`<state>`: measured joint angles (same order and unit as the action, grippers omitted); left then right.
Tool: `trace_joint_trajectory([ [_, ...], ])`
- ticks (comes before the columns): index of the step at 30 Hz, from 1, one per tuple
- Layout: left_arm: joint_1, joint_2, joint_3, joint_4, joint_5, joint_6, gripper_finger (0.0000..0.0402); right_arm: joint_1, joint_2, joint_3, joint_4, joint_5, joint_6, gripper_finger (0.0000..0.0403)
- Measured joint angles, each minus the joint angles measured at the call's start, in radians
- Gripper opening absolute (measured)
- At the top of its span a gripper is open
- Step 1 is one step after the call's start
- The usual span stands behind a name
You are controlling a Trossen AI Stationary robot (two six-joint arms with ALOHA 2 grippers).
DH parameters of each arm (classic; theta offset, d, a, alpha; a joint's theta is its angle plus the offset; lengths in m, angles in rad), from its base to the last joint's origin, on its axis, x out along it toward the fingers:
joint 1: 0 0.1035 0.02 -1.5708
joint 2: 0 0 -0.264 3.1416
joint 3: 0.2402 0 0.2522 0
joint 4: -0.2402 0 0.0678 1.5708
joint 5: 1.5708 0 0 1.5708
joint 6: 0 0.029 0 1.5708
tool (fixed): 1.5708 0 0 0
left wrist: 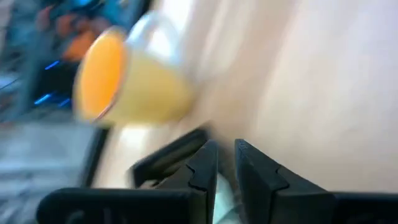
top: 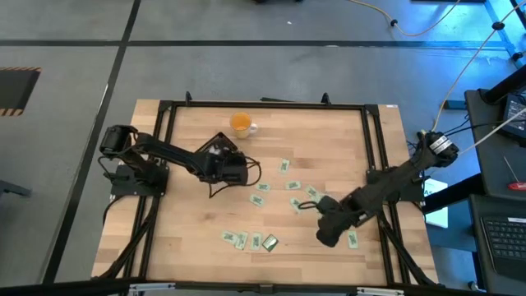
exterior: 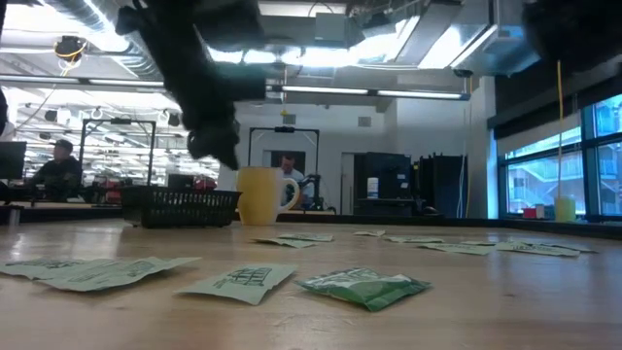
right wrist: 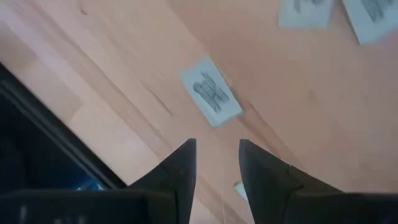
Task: Pick and place Stevia / Truvia into bins
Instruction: Put the green stevia packet into the black bin
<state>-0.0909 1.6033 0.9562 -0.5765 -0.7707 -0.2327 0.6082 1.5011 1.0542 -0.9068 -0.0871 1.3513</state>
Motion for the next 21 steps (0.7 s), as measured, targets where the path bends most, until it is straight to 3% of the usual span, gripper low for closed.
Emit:
trace_joint_trajectory([
  [3,-0.007,-0.024,0.000,0.138,0.138,0.105,0.0046,0.053,0.018,0.000,-0.012,0.016,0.081,0.0124],
  [14,-0.011,-0.032,0.000,0.500,0.801,0.398,0.0033,0.200,0.114,0.000,-0.119,0.018,0.349,0.0124],
  [17,-0.022,-0.032,0.000,0.543,0.884,0.433,0.0033,0.229,0.126,0.000,-0.162,0.018,0.416,0.0124],
  [21,-0.036,-0.032,0.000,0.545,0.897,0.448,0.0036,0.257,0.128,0.000,-0.157,0.041,0.465,0.0124],
])
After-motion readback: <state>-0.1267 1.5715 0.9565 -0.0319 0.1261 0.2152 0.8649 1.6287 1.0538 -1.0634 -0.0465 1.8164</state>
